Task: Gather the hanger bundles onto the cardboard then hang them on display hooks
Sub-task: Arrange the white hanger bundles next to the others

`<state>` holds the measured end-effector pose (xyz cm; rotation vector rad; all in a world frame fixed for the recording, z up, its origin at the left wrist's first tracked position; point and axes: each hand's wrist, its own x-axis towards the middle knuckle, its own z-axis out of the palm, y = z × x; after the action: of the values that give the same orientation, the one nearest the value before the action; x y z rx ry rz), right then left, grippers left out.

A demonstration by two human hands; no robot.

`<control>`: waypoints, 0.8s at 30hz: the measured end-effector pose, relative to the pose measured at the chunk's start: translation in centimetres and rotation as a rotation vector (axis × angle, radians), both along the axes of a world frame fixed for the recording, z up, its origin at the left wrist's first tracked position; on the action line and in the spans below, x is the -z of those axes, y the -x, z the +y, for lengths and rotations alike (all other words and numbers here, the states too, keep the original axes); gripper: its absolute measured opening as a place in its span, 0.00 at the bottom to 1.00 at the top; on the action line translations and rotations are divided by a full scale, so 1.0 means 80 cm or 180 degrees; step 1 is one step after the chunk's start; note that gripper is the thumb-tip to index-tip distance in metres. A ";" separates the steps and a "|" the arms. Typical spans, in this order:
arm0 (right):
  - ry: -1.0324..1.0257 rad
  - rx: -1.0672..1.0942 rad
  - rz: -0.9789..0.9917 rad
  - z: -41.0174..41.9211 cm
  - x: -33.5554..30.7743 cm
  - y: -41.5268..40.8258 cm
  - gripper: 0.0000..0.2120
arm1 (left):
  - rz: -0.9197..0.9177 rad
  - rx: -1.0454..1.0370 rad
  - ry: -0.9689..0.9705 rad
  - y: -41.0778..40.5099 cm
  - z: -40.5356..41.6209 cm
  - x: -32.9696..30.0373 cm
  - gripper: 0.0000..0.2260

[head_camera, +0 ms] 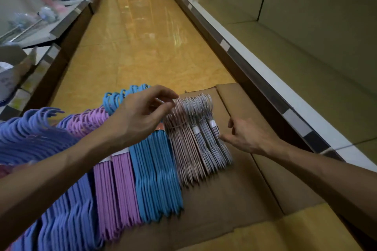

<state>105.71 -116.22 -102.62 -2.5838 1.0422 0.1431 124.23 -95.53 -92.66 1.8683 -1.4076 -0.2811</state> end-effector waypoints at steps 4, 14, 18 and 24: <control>-0.0454 0.0200 0.0044 0.000 0.023 0.005 0.38 | -0.0668 0.0492 -0.0171 0.006 -0.047 0.011 0.11; -0.1400 0.0765 -0.0539 0.003 0.071 -0.023 0.51 | -0.2563 0.0533 -0.2137 0.003 -0.163 0.054 0.32; -0.1497 0.0817 -0.0624 0.008 0.084 -0.029 0.53 | -0.2570 0.0591 -0.1934 -0.004 -0.177 0.061 0.37; -0.1436 0.0822 -0.0635 0.012 0.087 -0.032 0.53 | -0.2053 0.0683 -0.1805 -0.012 -0.186 0.059 0.38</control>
<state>108.29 -115.28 -109.60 -2.0005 1.1096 0.0462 125.16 -110.42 -97.40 2.3973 -2.1392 -0.2006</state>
